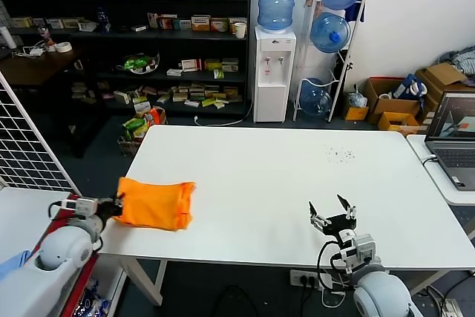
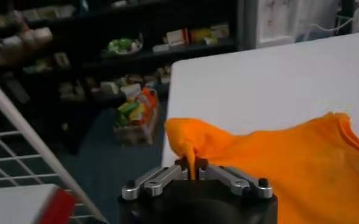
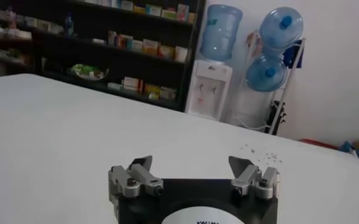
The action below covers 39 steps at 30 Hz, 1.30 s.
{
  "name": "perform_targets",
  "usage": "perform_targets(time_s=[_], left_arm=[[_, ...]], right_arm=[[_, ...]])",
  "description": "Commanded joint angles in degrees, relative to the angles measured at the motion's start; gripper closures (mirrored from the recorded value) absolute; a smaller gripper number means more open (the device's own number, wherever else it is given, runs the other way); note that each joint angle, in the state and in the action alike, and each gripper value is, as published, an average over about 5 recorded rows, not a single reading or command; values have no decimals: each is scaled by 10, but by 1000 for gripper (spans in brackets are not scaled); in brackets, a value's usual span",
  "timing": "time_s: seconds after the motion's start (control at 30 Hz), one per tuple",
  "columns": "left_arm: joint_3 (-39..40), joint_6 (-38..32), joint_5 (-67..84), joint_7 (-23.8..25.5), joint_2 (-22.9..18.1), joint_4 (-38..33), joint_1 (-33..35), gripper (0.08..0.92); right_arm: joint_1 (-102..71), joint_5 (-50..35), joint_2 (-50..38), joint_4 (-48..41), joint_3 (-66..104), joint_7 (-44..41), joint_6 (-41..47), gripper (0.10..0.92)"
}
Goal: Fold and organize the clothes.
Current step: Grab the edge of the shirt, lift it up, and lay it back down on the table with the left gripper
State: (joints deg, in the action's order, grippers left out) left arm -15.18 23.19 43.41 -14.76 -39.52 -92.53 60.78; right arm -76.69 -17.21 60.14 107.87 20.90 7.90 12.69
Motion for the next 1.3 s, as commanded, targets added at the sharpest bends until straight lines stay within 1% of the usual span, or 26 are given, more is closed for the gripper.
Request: perform_targets(time_s=[0.03, 0.2, 0.3, 0.43, 0.6, 0.7, 0.97, 1.2, 1.3], left_arm=[[-54, -41, -80, -50, 116, 40, -2, 862], [-52, -36, -61, -49, 158, 29, -11, 862], [-45, -28, -44, -50, 172, 5, -12, 862], [-29, -19, -41, -51, 172, -20, -19, 862], [-12, -16, -43, -53, 161, -36, -21, 862], [-3, -14, -40, -56, 142, -53, -13, 862], [33, -11, -58, -73, 57, -90, 10, 862], [55, 8, -38, -101, 12, -177, 36, 862], [74, 15, -20, -112, -12, -196, 36, 862]], right_arm=[[2, 4, 0, 7, -6, -1, -3, 203], [-1, 3, 0, 12, -2, -2, -6, 203], [-3, 5, 3, 13, 0, -2, -7, 203], [-8, 20, 8, 13, 1, -3, -13, 203], [-17, 25, 10, 17, 6, -4, -16, 203], [-20, 25, 13, 18, 8, -3, -16, 203], [-29, 34, 19, 16, 6, -2, -13, 203], [-32, 39, 20, 11, 9, 0, -11, 203], [-27, 42, 22, 4, 8, 1, -9, 203]])
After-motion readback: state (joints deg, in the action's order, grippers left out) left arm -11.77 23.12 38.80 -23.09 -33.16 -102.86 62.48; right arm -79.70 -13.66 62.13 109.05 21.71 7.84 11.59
